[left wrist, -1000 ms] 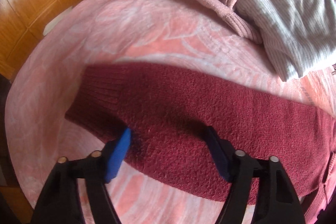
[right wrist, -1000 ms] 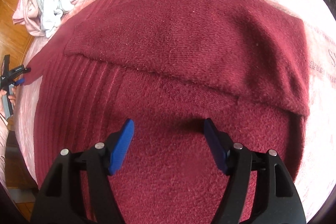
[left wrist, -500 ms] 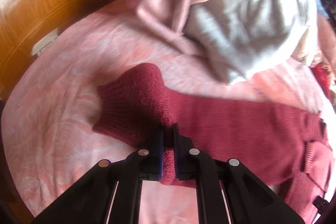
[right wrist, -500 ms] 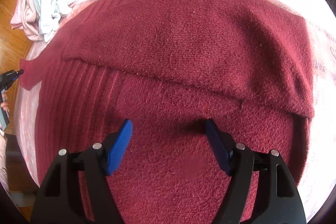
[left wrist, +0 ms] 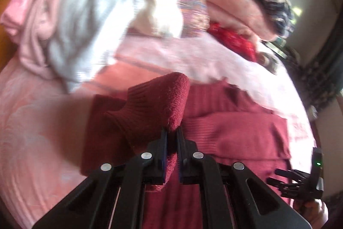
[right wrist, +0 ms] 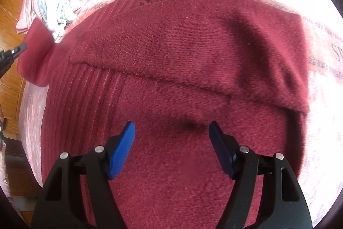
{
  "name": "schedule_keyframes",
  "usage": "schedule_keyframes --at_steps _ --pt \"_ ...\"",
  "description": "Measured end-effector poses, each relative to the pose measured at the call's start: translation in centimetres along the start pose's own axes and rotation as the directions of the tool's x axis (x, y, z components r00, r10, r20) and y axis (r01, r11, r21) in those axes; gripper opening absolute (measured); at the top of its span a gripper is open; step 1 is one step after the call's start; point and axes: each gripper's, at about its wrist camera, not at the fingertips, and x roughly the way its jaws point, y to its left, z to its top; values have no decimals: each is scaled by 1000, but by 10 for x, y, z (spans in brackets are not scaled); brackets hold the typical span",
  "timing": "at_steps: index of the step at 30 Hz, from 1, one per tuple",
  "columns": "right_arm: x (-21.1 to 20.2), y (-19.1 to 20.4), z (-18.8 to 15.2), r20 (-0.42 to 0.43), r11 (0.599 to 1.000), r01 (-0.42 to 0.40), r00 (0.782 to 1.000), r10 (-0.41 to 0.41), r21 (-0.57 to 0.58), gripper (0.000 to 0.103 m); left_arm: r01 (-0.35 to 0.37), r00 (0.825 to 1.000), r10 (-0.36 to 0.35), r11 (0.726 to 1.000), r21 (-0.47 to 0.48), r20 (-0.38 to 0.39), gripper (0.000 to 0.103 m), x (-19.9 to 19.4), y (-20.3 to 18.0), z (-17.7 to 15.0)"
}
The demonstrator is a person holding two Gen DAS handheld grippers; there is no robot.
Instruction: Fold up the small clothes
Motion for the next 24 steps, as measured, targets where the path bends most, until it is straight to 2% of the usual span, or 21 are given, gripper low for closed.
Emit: schedule_keyframes --at_steps 5,10,12,15,18,19,20,21,22,24 --pt "0 -11 -5 3 1000 -8 1000 8 16 71 118 991 -113 990 71 -67 7 32 -79 -13" --pt "-2 -24 -11 2 1000 -10 1000 10 25 71 155 978 -136 981 116 -161 7 71 -131 -35" --pt "-3 -27 -13 -4 1000 -17 1000 17 26 71 143 971 -117 983 115 -207 7 90 -135 -45" --pt "-2 -28 -14 -12 1000 -11 1000 11 23 71 140 942 -112 988 66 -318 11 124 -124 -60" --pt "-3 -25 -14 -16 1000 0 1000 0 17 71 159 936 -143 987 24 -322 21 118 -111 -64" --pt "-3 -23 -12 -17 1000 1 1000 -1 18 71 169 940 -157 985 14 -304 37 107 -107 -62" --pt "-2 -20 -8 -18 1000 -1 1000 2 23 71 173 947 -162 985 13 -277 61 95 -102 -59" --pt "-1 -15 -2 -19 1000 -12 1000 12 23 71 167 959 -158 986 19 -236 70 81 -96 -54" --pt "1 -8 4 -18 999 -26 999 26 19 71 148 972 -139 988 36 -189 73 68 -89 -49" --pt "2 5 13 -16 999 -49 999 49 11 71 95 985 -83 993 71 -153 73 57 -77 -40"
